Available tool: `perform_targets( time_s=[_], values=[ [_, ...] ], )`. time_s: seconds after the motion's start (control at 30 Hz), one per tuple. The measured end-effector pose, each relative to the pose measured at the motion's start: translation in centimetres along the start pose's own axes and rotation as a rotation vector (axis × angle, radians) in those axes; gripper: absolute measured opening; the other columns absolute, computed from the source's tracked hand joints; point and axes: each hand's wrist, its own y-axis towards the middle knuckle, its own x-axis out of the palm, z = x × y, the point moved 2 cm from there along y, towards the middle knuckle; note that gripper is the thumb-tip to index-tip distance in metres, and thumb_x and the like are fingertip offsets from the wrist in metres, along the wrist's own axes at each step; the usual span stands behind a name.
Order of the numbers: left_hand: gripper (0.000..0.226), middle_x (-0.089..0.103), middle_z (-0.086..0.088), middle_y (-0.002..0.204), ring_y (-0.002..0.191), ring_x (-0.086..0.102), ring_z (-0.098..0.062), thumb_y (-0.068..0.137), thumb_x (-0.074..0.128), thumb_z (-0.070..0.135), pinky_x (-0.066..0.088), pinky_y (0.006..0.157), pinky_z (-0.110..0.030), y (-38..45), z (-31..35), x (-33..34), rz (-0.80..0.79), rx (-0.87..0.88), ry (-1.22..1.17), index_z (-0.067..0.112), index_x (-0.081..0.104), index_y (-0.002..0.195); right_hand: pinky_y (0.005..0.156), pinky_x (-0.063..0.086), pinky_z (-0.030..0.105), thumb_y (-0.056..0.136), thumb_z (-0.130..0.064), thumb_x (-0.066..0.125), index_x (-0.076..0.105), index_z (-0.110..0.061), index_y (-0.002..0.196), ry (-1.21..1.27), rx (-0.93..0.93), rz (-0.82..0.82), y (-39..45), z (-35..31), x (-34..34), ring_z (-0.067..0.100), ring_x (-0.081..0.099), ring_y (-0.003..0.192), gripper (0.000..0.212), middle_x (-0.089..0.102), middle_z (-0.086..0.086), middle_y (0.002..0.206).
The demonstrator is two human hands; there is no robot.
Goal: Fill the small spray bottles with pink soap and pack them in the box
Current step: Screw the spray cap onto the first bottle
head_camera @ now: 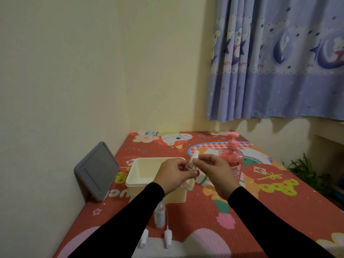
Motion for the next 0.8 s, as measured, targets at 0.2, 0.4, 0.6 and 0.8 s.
perform_targets(
  time_s=[0.2, 0.4, 0.6, 0.8],
  values=[
    [0.034, 0.075, -0.009, 0.088, 0.088, 0.072, -0.021, 0.074, 0.077, 0.034, 0.057, 0.082, -0.040, 0.1, -0.1, 0.1, -0.084, 0.000, -0.036, 0.007, 0.070, 0.093, 0.086, 0.055, 0.031, 0.090, -0.021, 0.065, 0.069, -0.014, 0.107, -0.054, -0.003, -0.177, -0.2, -0.3, -0.2, 0.021, 0.069, 0.101, 0.019, 0.073, 0.007, 0.105],
    [0.007, 0.069, 0.004, 0.075, 0.067, 0.064, -0.006, 0.090, 0.066, 0.008, 0.052, 0.071, -0.024, -0.3, 1.2, -0.1, -0.301, -0.059, -0.222, 0.008, 0.068, 0.096, 0.094, 0.051, 0.037, 0.084, -0.025, 0.062, 0.065, -0.005, 0.114, 0.057, 0.082, -0.354, 0.5, -1.1, -0.6, 0.026, 0.065, 0.103, 0.037, 0.068, 0.018, 0.113],
    [0.021, 0.067, -0.005, 0.083, 0.072, 0.062, -0.011, 0.092, 0.063, 0.012, 0.053, 0.069, -0.023, -0.2, 1.2, 0.0, -0.269, -0.046, -0.157, -0.001, 0.065, 0.108, 0.094, 0.051, 0.039, 0.081, -0.030, 0.069, 0.069, -0.006, 0.109, -0.022, 0.017, -0.288, 0.7, -0.9, -0.7, 0.032, 0.065, 0.107, 0.037, 0.070, 0.018, 0.111],
    [0.017, 0.073, -0.005, 0.085, 0.081, 0.069, -0.016, 0.082, 0.068, 0.027, 0.057, 0.075, -0.039, -0.1, 0.5, 0.9, -0.086, 0.046, 0.060, 0.012, 0.069, 0.089, 0.066, 0.046, 0.026, 0.086, -0.033, 0.069, 0.064, 0.009, 0.095, -0.113, -0.066, -0.162, 0.1, -0.7, -0.4, 0.021, 0.056, 0.078, 0.043, 0.060, 0.015, 0.082]
  ],
)
